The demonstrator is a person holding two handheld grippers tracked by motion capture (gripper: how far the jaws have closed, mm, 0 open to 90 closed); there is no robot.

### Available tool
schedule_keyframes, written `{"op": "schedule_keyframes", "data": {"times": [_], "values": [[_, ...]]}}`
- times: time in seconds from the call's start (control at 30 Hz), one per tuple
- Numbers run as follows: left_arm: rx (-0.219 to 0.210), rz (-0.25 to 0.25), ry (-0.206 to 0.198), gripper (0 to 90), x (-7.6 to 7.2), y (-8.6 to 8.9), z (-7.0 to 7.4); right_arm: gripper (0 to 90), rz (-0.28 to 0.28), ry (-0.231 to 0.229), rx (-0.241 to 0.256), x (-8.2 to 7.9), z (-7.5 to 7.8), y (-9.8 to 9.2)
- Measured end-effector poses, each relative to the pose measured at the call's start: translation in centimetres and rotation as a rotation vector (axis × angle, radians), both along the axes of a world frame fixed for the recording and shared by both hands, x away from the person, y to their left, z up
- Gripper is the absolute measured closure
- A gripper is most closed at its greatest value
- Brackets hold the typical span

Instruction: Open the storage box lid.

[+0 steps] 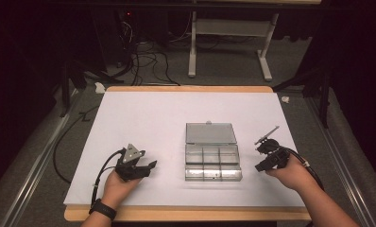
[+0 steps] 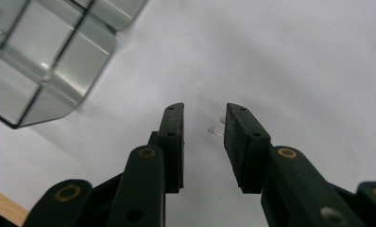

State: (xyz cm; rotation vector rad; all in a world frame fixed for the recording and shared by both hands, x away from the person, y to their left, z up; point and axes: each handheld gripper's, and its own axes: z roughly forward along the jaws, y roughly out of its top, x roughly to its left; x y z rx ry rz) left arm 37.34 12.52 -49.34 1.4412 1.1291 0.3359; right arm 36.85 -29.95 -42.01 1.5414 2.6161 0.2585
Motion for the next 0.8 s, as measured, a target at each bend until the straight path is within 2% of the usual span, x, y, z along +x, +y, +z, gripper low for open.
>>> {"op": "schedule_keyframes", "data": {"times": [0.13, 0.17, 0.23, 0.43, 0.53, 0.8], "values": [[-0.001, 0.002, 0.001, 36.0, 0.0, 0.0, 0.0, 66.3, -0.029, 0.027, 0.004, 0.2, -0.7, -0.4], [-0.001, 0.002, 0.000, 36.0, 0.0, 0.0, 0.0, 65.6, -0.006, 0.018, 0.004, 0.3, -0.9, -0.6], [-0.001, 0.002, 0.000, 36.0, 0.0, 0.0, 0.0, 65.4, -0.024, 0.026, -0.001, 0.4, -1.1, -0.6], [-0.001, 0.002, 0.000, 36.0, 0.0, 0.0, 0.0, 66.6, -0.019, 0.037, -0.026, 0.7, -1.8, -0.3], [0.002, 0.000, 0.003, 36.1, 0.0, 0.0, 0.0, 68.8, -0.011, 0.036, -0.038, 0.8, -1.8, -0.2], [-0.003, 0.000, -0.002, 36.0, 0.0, 0.0, 0.0, 82.1, 0.022, 0.055, -0.054, 1.1, -1.8, -0.1]]}}
